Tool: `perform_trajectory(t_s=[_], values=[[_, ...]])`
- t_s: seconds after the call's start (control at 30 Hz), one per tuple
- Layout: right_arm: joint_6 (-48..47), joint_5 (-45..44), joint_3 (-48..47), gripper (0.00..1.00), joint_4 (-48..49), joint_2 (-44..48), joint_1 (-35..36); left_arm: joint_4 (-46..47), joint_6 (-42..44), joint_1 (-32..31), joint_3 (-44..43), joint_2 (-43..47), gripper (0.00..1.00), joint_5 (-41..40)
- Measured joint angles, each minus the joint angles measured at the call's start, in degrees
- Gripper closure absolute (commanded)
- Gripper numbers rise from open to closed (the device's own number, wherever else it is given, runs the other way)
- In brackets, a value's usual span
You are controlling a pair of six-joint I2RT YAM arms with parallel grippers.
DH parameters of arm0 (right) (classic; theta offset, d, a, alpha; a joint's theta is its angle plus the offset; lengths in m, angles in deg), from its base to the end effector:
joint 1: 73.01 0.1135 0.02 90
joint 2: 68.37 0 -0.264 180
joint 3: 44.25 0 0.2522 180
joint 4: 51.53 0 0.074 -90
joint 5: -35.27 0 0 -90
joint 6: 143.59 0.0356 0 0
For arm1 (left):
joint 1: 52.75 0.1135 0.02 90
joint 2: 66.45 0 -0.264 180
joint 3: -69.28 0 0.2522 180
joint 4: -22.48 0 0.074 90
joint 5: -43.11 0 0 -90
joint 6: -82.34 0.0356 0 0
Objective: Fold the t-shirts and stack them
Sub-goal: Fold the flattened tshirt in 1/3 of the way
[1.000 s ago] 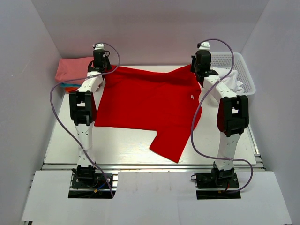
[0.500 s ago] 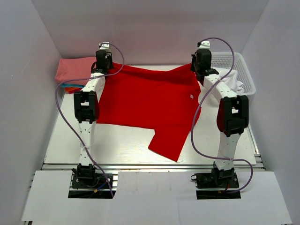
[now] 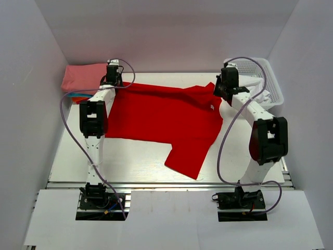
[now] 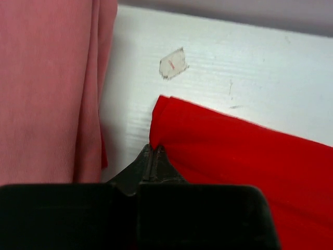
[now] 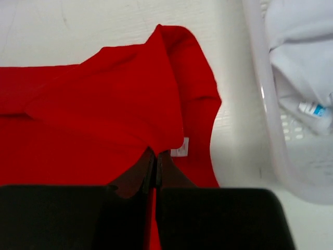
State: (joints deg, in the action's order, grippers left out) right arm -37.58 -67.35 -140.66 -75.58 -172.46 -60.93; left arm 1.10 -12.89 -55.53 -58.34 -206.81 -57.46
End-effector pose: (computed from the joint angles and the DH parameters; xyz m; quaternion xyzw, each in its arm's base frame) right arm 0.4189 0.0817 0.2787 0.0832 0.8658 0.0243 0.4928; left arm 0.5592 -0.0206 0.1652 -0.0620 0.8786 0.0486 0.4711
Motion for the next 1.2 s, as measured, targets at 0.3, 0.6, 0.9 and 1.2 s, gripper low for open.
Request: perform_trajectory(t_s=[0.3,0.6,0.9,1.2], values=[[5.9,4.7,14.2,0.78,-0.9,7.0,0.0,-5.9,-1.9,0.0,7.8,7.0,0.78,-0.5],[7.7,5.2,16.2,0.21,-6.5,6.7,0.0,-17.2,-6.1,0.1,7.8,10.2,0.0,-3.7],[5.0,5.7,13.1,0.19,-4.7,8.2,0.1,-18.0,-7.3,-0.2,7.4,13.9,0.0,4.1],[4.3,3.7,-1.2,0.27,-3.1,-6.8,0.3,-13.5,-7.3,-0.7,-4.0,5.8,0.0,15.5]])
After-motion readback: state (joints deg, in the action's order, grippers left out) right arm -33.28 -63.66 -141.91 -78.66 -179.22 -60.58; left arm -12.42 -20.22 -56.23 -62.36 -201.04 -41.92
